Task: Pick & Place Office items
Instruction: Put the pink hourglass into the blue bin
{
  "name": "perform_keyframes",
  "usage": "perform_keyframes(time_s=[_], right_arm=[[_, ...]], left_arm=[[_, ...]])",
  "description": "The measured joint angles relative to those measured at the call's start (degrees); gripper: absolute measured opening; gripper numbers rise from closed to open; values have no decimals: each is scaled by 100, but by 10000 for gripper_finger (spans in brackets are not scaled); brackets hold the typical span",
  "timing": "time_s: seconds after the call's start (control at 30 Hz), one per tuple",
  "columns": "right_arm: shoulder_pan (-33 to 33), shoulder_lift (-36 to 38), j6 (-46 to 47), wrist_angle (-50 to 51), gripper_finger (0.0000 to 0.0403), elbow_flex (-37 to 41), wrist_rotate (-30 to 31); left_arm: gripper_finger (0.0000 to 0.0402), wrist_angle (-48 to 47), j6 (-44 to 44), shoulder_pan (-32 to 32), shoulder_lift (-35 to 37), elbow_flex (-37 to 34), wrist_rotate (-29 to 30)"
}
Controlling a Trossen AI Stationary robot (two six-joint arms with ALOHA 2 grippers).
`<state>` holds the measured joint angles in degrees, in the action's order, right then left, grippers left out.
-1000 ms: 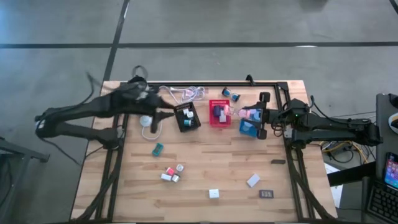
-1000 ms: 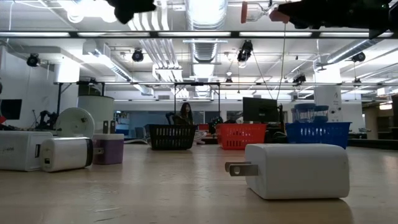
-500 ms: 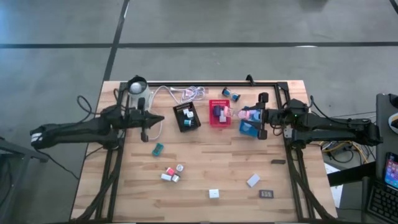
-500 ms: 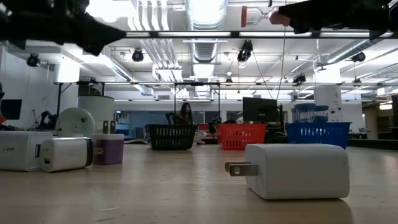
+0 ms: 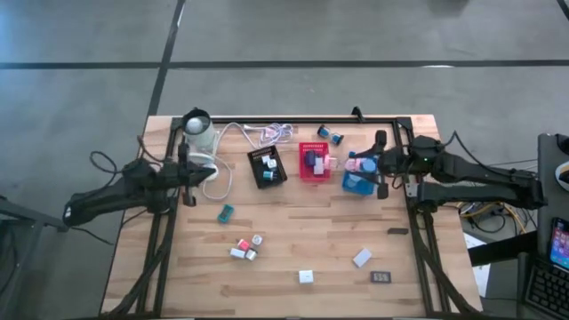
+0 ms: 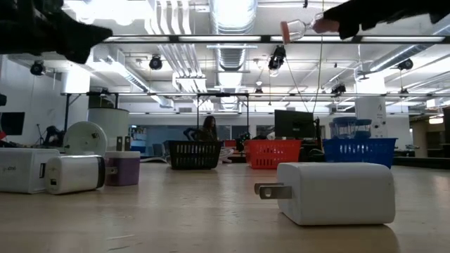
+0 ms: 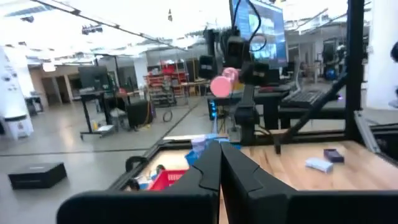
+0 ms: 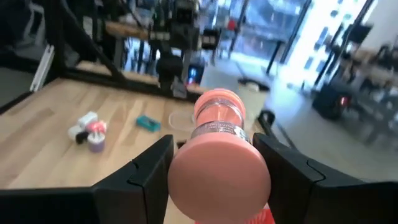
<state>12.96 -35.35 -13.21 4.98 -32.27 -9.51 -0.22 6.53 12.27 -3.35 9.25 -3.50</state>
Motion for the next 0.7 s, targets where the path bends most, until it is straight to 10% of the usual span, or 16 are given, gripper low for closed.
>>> perform_keyframes(time_s=[0.4, 0.7], right_arm=[[-721, -350, 1240, 4176, 192, -2550, 2091], [-1291, -1594, 2805, 6914, 192, -4291, 2314]], left_arm=[[22, -235, 455, 2, 275, -111, 354], [13, 938, 867, 2, 275, -116, 548]])
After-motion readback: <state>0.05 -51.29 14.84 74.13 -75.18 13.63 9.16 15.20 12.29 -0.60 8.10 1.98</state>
